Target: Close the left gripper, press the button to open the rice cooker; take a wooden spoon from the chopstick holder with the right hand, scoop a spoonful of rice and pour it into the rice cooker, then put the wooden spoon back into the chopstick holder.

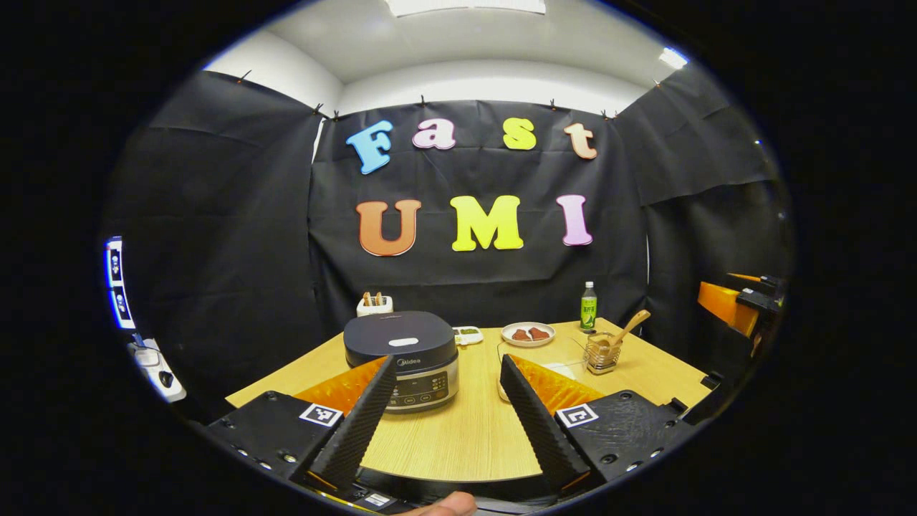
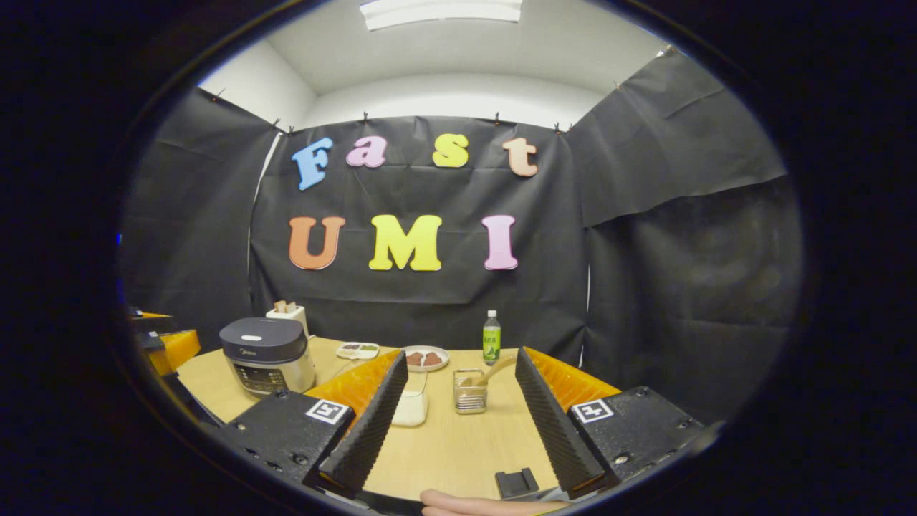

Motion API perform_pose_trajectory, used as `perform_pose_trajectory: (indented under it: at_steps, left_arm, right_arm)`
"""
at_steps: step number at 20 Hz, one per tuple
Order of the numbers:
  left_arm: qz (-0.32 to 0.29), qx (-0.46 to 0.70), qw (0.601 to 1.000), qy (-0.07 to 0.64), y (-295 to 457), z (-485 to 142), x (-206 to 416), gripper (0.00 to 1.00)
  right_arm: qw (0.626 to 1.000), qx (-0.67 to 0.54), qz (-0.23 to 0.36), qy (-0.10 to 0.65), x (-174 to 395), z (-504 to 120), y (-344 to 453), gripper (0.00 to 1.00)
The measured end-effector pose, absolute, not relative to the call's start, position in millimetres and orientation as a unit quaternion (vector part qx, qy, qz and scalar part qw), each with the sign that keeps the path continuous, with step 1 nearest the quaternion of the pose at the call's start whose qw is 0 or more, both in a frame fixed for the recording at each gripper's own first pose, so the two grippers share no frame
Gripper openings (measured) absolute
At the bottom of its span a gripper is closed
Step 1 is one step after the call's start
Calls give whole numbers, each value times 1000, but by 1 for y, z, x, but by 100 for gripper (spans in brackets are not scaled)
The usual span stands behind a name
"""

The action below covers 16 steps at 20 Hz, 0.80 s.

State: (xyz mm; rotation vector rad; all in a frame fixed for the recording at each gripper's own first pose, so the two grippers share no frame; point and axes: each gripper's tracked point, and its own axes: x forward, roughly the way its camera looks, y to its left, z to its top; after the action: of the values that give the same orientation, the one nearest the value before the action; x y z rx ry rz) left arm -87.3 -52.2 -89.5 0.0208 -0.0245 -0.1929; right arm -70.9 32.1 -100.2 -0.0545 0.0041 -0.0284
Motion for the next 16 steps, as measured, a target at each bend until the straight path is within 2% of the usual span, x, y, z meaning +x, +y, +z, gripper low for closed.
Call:
perform_pose_trajectory:
  at_steps: [1,2,3,4,6,16]
  left_arm:
    - [-99,12,995,-16,-52,-87,-93,84]
    - [-105,12,994,-21,-55,-85,-99,94]
    - [-106,12,994,-25,-56,-82,-103,86]
    - [-103,11,994,-30,-53,-77,-108,94]
    - [-105,10,994,-36,-54,-70,-114,96]
    - [-99,8,994,-44,-51,-65,-121,96]
  right_arm:
    - [1000,-28,-12,1,-73,-99,35,96]
    - [1000,-29,-11,-1,-76,-98,36,98]
    - [999,-30,-10,-4,-78,-96,37,98]
    - [999,-31,-9,-8,-80,-93,39,96]
    - [999,-30,-7,-15,-84,-90,43,96]
    - [999,-32,7,-25,-92,-87,55,99]
